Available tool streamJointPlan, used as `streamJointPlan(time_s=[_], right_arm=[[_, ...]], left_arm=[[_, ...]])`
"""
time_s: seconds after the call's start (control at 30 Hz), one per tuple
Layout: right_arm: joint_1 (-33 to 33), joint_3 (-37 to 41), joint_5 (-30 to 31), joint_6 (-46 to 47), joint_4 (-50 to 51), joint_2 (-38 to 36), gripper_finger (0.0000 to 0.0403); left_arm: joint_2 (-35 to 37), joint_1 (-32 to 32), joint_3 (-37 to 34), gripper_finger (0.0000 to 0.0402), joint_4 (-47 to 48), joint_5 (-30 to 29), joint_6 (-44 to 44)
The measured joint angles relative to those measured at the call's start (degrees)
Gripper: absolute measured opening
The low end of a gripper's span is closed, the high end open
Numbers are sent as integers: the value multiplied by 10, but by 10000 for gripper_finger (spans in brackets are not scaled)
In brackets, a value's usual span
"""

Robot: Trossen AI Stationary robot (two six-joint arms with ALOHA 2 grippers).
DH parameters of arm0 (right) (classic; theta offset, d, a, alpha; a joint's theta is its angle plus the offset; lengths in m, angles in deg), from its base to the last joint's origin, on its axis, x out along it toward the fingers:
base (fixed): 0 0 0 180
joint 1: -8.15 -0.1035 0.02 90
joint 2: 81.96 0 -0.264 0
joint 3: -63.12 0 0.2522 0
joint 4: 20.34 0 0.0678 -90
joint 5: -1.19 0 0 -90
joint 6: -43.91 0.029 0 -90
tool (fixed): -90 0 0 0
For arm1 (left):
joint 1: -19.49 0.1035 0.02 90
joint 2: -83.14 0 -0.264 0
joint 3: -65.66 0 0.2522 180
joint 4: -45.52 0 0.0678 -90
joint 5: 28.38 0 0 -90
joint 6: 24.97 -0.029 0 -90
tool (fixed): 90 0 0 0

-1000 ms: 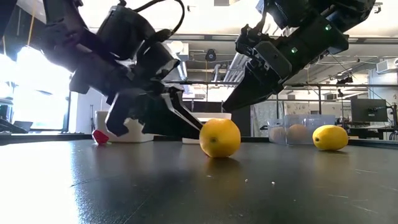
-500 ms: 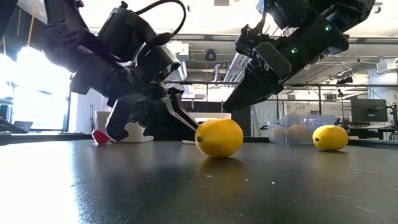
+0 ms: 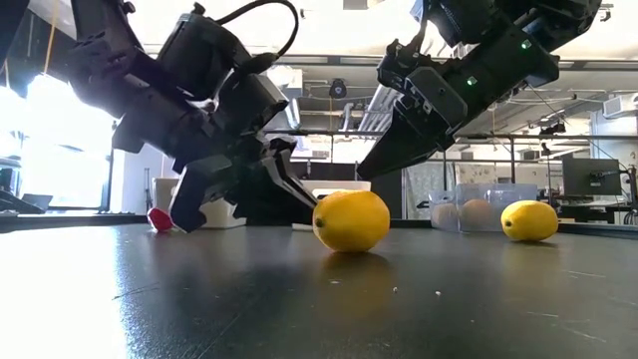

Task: Sort produce into baskets

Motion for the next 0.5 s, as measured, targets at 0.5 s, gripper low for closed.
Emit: streamJointPlan(time_s=[0.5], right_arm=[[0,0,0,0,0,0,151]], left_arm=[[0,0,0,19,2,0,-16]])
